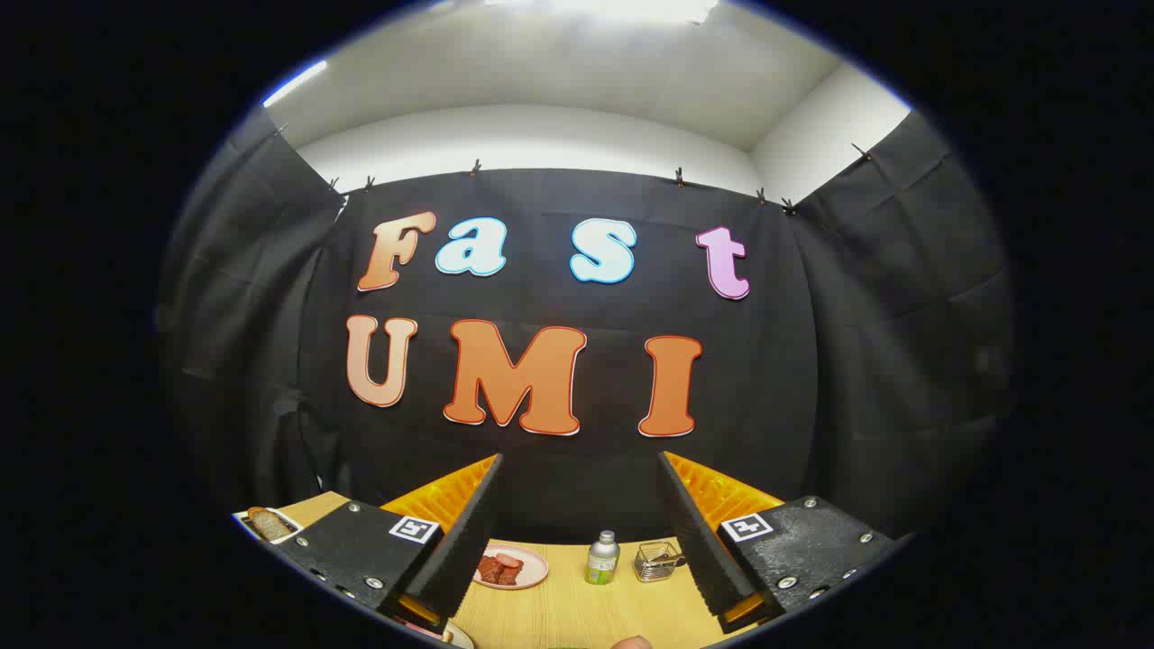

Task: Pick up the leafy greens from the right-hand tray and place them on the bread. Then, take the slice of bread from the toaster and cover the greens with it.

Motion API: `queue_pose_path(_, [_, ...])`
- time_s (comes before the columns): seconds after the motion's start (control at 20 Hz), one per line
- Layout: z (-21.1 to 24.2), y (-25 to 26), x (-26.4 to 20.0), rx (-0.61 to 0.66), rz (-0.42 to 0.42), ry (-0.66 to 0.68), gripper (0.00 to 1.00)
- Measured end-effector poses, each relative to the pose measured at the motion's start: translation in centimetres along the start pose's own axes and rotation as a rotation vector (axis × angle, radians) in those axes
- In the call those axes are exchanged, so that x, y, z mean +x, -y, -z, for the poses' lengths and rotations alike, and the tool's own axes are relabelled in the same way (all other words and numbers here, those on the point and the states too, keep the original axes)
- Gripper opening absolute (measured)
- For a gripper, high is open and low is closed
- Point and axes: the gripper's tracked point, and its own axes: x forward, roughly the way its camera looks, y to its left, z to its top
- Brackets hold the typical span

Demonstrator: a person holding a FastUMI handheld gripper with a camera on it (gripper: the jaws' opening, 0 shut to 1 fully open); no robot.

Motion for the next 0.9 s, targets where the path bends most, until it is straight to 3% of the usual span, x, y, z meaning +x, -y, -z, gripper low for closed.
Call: queue_pose_path(0.9, [5.0,1.2,-0.4,0.007,-0.023,-0.114,0.98])
